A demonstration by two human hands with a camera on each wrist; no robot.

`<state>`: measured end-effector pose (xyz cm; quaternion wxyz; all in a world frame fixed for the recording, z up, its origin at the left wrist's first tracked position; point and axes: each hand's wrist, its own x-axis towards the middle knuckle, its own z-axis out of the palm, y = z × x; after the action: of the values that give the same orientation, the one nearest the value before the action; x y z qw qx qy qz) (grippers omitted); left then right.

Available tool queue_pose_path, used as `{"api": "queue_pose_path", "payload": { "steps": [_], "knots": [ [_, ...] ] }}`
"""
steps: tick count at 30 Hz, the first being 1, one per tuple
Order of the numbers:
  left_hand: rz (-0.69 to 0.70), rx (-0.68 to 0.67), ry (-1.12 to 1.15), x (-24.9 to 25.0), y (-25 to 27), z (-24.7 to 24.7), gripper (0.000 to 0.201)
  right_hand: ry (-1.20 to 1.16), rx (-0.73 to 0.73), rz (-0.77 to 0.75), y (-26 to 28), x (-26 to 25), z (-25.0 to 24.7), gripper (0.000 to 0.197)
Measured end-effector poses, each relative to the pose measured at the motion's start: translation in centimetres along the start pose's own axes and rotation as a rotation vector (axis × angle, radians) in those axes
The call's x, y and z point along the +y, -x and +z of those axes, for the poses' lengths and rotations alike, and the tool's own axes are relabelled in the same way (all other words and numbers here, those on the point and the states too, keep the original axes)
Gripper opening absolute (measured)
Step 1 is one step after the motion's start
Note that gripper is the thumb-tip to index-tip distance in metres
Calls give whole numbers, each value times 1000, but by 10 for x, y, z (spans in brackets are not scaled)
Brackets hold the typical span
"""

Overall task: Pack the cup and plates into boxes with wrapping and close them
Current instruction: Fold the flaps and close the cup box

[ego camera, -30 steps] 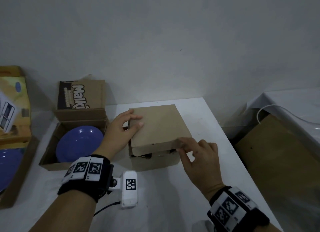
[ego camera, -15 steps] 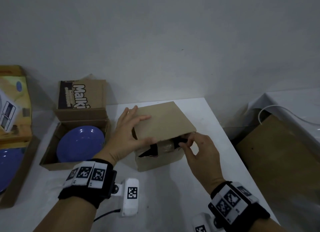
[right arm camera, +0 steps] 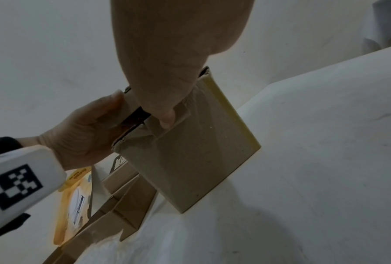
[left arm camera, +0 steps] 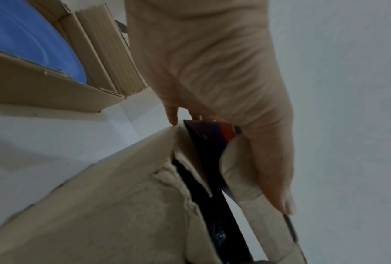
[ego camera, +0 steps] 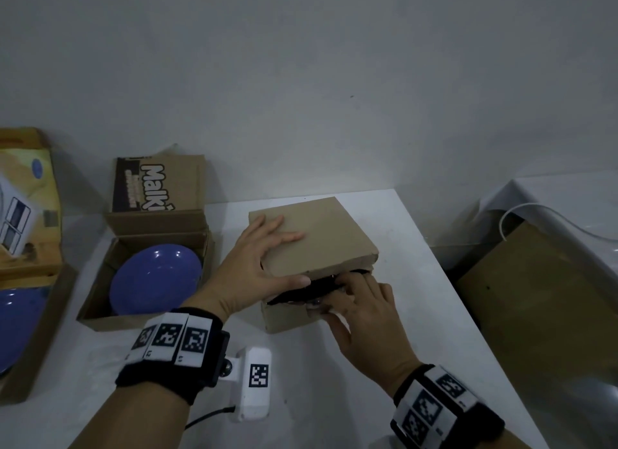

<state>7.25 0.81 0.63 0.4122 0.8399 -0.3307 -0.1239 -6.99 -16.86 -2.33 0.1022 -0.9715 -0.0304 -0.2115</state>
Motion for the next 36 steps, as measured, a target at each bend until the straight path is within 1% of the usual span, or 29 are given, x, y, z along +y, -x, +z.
{"api": "queue_pose_path", "payload": {
  "steps": [3, 5, 7, 10, 12, 15, 18, 22, 24, 26, 27, 28, 30, 33, 36],
  "knots": [
    [7, -12, -4, -5, 3, 3, 74, -1, 60, 17, 2, 0, -7, 4],
    [8, -2, 13, -8, 4, 4, 72, -23, 107, 89, 3, -1, -9, 6],
    [8, 6, 14, -10, 4, 5, 72, -131, 115, 191, 4, 0, -7, 11],
    [10, 12, 3, -10, 4, 6, 72, -436, 45, 341, 0, 3, -4, 23],
    [8, 20, 7, -10, 4, 6, 73, -523, -36, 430, -3, 4, -7, 28],
    [4, 21, 27, -11, 3, 5, 70, -470, -13, 411, -6, 8, -11, 20],
    [0, 4, 42, -14, 4, 2, 69, -404, -5, 393, -6, 6, -11, 20],
    [-30, -43, 37, -14, 4, -3, 72, -479, 22, 414, -6, 5, -9, 16],
    [-38, -40, 52, -14, 4, -2, 70, -535, 62, 395, -8, 12, -11, 13],
    [-47, -21, 67, -13, 4, 0, 69, -551, 77, 360, -11, 21, -15, 5],
    [-51, -14, 70, -13, 4, 1, 69, -540, 75, 339, -12, 25, -18, 7],
    [-52, -8, 70, -13, 4, 2, 69, -529, 70, 323, -12, 29, -20, 16],
    [-46, 0, 67, -12, 5, 3, 70, -520, 29, 356, -16, 34, -24, 24],
    [-44, 2, 68, -12, 5, 3, 70, -551, -13, 399, -20, 38, -26, 25],
    [-59, 31, 89, -11, 4, 4, 63, -560, -13, 389, -19, 39, -25, 26]
  ]
}}
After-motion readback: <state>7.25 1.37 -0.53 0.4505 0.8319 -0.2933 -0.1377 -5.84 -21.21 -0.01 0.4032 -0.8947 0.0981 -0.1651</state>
